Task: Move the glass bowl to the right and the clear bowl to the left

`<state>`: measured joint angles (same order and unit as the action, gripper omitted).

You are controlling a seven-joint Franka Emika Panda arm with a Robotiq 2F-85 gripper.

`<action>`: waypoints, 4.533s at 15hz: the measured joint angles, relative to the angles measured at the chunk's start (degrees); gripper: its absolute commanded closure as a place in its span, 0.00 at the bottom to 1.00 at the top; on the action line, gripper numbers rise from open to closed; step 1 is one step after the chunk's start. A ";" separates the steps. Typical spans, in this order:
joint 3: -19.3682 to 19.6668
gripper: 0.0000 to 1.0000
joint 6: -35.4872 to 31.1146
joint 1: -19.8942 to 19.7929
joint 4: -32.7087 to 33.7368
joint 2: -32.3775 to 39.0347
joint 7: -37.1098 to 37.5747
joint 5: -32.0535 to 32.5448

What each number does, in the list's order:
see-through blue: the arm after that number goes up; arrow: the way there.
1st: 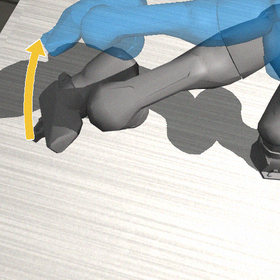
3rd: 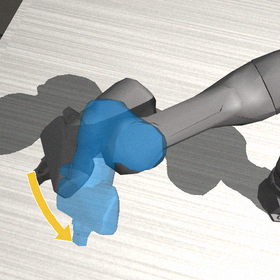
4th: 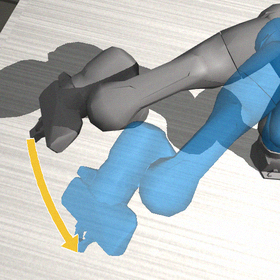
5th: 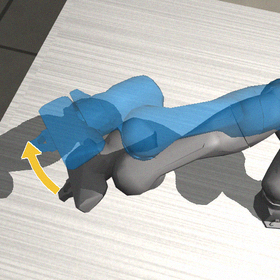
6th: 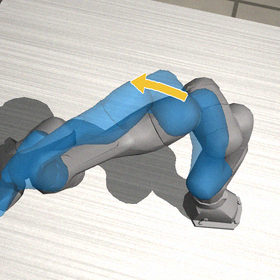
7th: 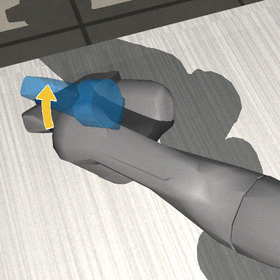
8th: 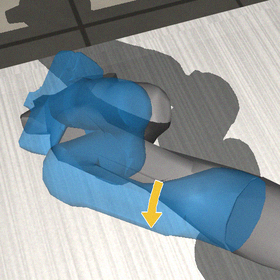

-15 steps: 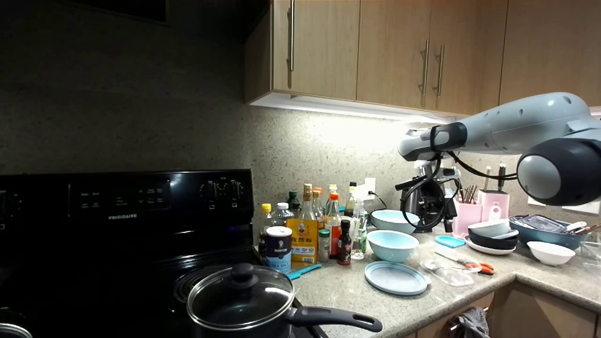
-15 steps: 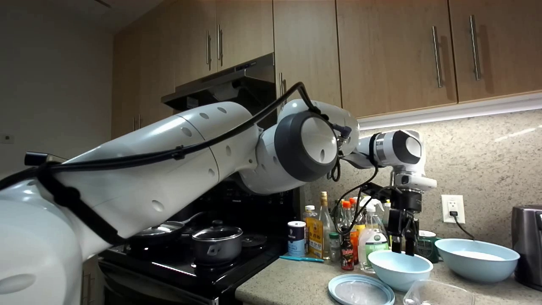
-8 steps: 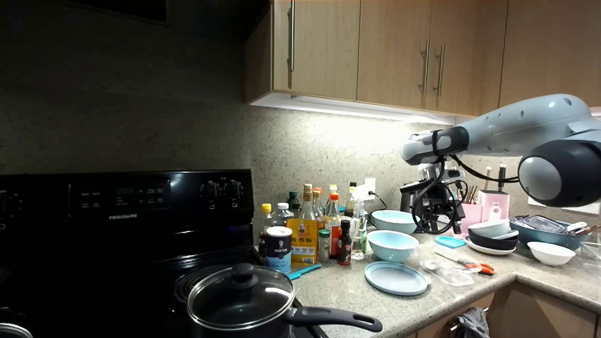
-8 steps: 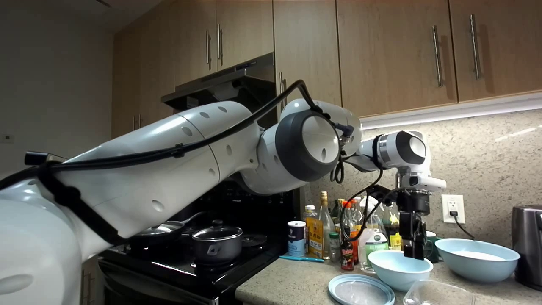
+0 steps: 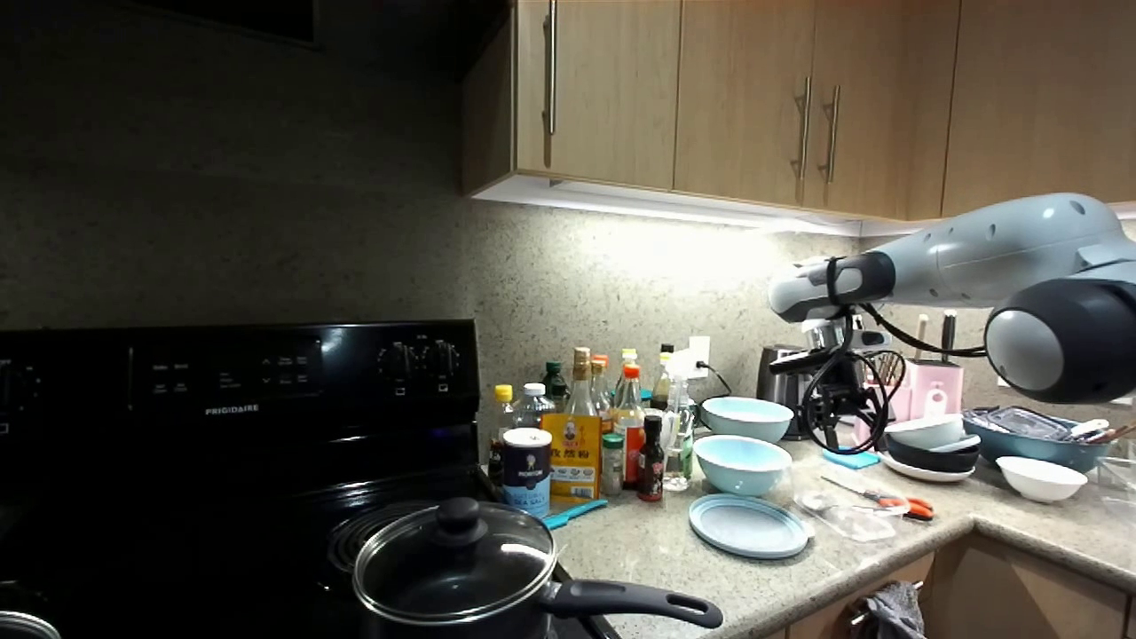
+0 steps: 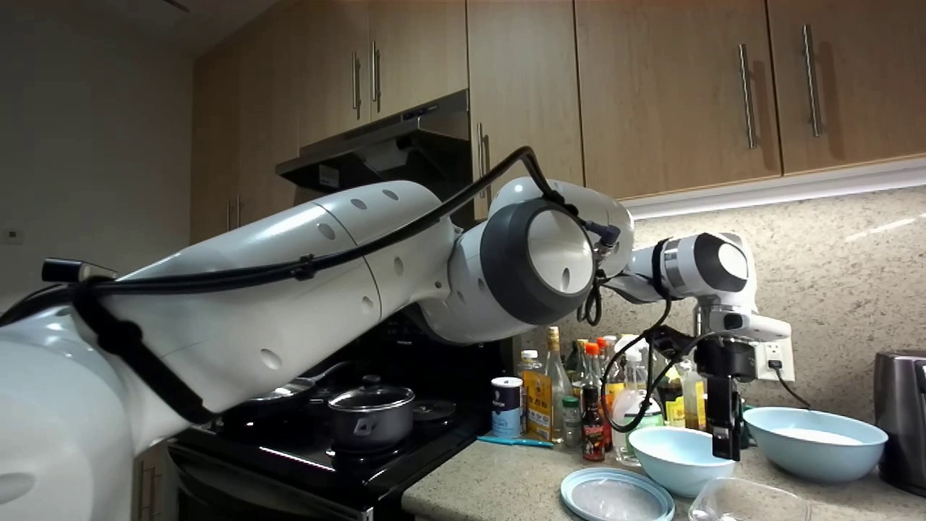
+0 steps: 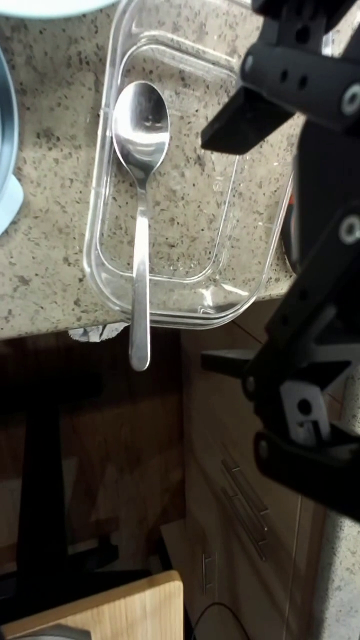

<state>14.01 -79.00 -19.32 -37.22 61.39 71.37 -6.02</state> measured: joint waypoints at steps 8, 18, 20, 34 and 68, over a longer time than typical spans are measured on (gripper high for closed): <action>-0.67 0.00 1.21 0.84 -0.29 0.13 -17.52 1.23; -1.49 0.00 0.99 3.29 -1.91 0.18 -35.12 3.96; -2.02 0.00 1.09 3.28 -2.97 0.19 -40.60 3.96; -1.88 0.00 0.45 9.49 -5.35 1.62 -54.17 13.94; -4.30 0.92 5.21 4.83 -1.71 6.05 -60.00 11.47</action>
<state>9.70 -73.79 -14.50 -38.93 67.44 11.37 5.44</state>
